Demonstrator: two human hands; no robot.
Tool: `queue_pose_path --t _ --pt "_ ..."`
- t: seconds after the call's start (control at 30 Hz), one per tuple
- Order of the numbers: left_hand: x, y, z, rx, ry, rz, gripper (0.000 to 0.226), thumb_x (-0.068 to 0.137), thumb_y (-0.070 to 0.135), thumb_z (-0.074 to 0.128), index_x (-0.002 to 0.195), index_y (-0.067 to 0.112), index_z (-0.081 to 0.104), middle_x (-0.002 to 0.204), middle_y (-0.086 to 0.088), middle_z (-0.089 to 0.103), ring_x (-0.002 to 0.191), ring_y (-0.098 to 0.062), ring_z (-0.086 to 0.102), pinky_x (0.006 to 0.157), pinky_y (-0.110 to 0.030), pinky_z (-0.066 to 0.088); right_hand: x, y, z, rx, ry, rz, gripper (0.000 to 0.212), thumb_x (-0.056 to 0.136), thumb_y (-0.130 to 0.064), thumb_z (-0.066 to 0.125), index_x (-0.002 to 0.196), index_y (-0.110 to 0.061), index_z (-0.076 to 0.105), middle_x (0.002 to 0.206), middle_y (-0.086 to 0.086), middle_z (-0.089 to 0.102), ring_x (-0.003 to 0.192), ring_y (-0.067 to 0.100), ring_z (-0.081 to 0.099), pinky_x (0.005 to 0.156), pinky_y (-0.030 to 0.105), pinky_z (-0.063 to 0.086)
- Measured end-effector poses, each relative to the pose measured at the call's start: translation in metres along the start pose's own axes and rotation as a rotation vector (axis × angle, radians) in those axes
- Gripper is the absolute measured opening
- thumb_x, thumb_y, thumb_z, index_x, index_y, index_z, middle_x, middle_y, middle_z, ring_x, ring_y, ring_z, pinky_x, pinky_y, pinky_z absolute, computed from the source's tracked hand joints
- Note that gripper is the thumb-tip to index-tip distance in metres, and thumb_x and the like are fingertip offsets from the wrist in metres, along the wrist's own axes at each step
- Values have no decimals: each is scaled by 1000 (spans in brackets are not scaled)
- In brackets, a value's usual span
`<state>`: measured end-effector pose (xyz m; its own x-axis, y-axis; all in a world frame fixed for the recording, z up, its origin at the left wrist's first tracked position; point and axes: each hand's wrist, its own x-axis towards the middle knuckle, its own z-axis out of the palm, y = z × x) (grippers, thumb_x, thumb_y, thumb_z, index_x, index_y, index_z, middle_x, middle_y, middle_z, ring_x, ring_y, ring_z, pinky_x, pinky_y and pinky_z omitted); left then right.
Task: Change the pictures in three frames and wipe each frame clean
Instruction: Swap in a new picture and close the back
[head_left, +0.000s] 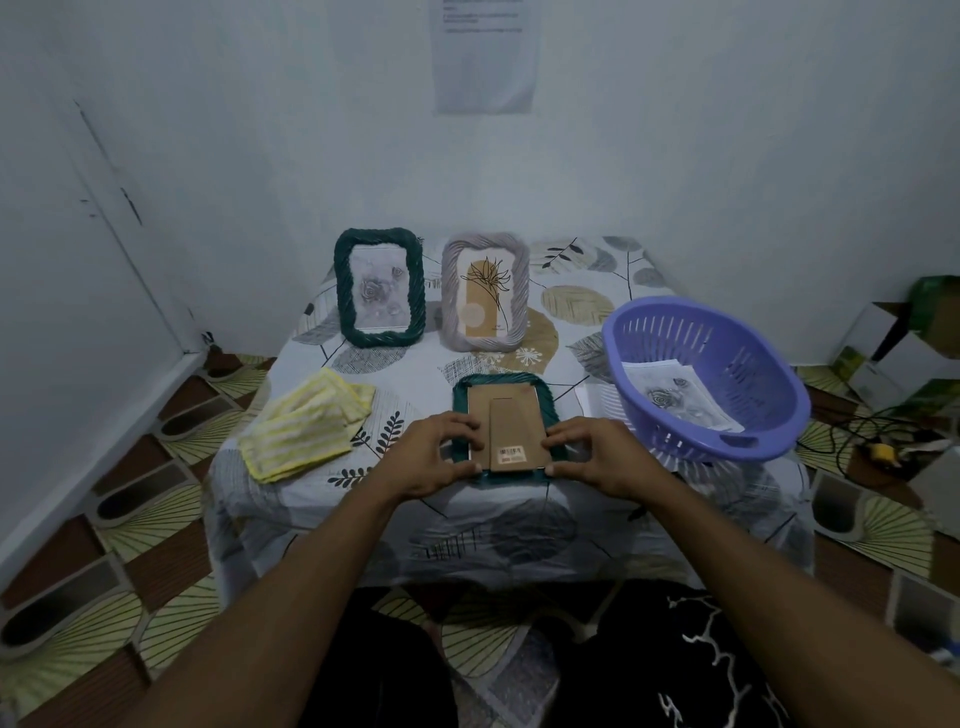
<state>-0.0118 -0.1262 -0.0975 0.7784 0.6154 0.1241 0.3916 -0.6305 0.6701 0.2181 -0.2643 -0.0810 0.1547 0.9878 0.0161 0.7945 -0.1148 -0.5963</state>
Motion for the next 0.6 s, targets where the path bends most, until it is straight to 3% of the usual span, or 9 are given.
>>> queue_pose_path --t 0.1,0.27,0.4,0.5,0.6 --pt "-2 -3 3 55 35 40 25 77 29 78 100 22 71 130 6 59 119 -9 53 105 -34 42 -2 -1 2 -47 26 -16 41 77 -34 79 116 -21 72 129 -2 63 114 12 58 93 15 37" --pt "-4 -4 1 68 8 56 31 73 37 80 100 25 70 135 7 56 125 -9 50 106 -28 37 -6 -4 5 -108 60 -44 39 81 -35 75 117 -20 70 129 0 64 115 14 59 93 16 37" --pt "-5 -5 1 71 18 72 28 73 39 79 96 27 69 135 7 56 124 -10 50 106 -32 39 -7 -6 12 -145 143 -66 33 83 -33 73 113 -17 73 121 1 68 108 16 62 94 24 45" --pt "-7 -6 1 96 51 103 29 74 40 79 96 26 68 131 6 58 118 -8 54 101 -29 42 -7 -7 19 -161 204 -62 29 84 -34 71 108 -19 75 114 -1 71 103 16 63 92 32 50" --pt "-9 -5 1 156 96 142 31 74 43 78 94 22 67 124 4 57 110 -8 54 92 -25 42 -8 -8 19 -132 225 -72 27 83 -32 73 105 -17 75 111 0 72 100 15 63 88 26 48"
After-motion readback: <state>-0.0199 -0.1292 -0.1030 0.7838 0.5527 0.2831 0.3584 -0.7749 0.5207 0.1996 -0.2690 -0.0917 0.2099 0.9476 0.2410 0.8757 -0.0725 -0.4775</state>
